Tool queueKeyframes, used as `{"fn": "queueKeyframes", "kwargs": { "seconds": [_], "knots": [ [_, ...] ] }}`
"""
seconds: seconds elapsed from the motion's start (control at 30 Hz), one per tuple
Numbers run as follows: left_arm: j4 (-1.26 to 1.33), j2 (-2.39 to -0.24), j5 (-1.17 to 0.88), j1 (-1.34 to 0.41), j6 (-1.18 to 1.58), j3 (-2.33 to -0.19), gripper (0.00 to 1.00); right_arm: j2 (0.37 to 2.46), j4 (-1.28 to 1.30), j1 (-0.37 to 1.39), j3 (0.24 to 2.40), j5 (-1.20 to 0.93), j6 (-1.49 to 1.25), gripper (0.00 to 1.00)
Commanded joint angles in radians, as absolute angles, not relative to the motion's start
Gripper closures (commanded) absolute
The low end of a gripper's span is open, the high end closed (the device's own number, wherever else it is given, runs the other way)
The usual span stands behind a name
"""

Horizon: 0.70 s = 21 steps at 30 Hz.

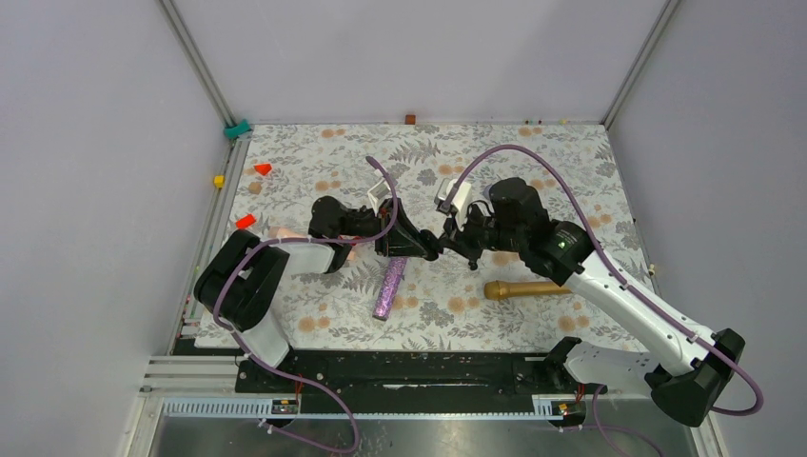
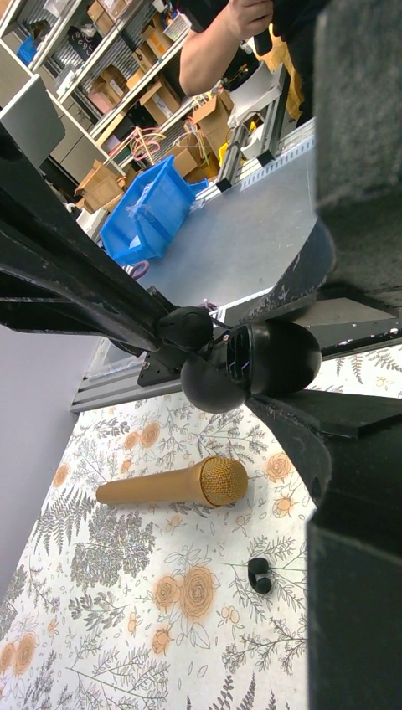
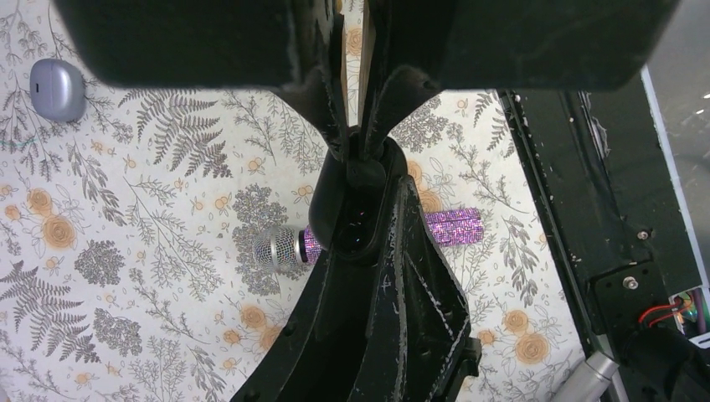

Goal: Insert the wireless bluetooth earbuds into the charging case
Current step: Place the earbud in the charging case.

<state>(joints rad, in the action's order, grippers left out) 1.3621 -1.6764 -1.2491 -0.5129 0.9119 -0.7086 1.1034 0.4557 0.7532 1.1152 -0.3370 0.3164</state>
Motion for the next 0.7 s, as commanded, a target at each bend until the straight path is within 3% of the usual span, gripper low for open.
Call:
{"fn": "queueKeyframes", "kwargs": {
  "seconds": [0.0,0.67],
  "knots": [
    [1.426,-1.645,-1.24,-0.507,0.889,-0.713,0.97,1.106,0.39,0.762,1.114,-0.325,0.278,0.92],
    [1.433,-1.617,-1.216,-0.472,0.885,-0.702,0.97,1.129,0.425,0.761,1.127,-0.365,0.278,0.93]
  ]
}}
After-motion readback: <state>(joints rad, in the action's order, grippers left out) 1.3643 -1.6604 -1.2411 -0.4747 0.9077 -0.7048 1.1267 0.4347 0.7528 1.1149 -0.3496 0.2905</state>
